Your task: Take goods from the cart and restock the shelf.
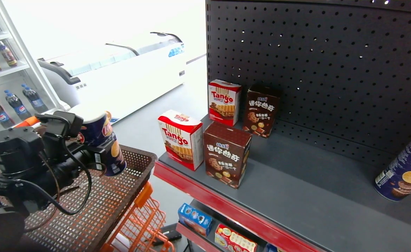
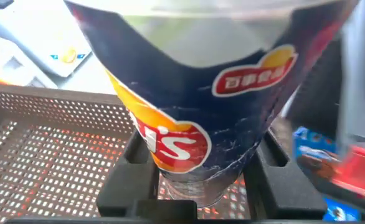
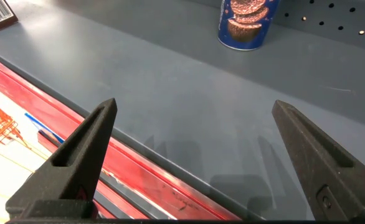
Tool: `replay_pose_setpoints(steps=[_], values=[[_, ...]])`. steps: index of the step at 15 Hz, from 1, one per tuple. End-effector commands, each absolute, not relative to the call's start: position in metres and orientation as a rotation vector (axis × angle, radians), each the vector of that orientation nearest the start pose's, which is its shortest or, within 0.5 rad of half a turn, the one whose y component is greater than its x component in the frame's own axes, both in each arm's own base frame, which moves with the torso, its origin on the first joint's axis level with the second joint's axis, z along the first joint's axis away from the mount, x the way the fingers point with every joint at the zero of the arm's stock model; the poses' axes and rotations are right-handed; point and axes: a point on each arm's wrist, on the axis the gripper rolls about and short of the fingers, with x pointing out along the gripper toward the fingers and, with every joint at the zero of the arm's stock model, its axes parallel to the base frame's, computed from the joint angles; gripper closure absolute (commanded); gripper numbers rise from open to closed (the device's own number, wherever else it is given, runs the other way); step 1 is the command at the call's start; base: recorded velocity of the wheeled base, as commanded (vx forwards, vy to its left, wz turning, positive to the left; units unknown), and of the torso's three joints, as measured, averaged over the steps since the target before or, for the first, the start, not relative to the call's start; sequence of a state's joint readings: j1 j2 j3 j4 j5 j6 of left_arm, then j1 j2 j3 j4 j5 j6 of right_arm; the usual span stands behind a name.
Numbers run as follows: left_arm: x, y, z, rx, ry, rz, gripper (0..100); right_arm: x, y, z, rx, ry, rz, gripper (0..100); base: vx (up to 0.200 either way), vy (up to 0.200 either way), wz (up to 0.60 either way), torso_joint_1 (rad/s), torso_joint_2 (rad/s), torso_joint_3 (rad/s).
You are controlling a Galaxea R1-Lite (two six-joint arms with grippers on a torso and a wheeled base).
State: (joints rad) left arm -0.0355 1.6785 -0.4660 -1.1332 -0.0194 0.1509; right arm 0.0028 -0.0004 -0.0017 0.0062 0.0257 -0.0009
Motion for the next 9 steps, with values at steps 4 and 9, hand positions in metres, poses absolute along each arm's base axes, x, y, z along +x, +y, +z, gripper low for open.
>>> replay_pose_setpoints(steps=[4,9], values=[[0.186,-0.015,0.199,0.142,-0.086,-0.122,100,-0.023,0.001,0.075,0.0,0.005,0.029,0,0.0,0.0,0.0,0.0,0.0,0.0],[0.156,-0.033,0.2,0.121,-0.032,-0.269,100,-0.023,0.001,0.075,-0.001,0.003,0.029,0,0.0,0.0,0.0,0.0,0.0,0.0]])
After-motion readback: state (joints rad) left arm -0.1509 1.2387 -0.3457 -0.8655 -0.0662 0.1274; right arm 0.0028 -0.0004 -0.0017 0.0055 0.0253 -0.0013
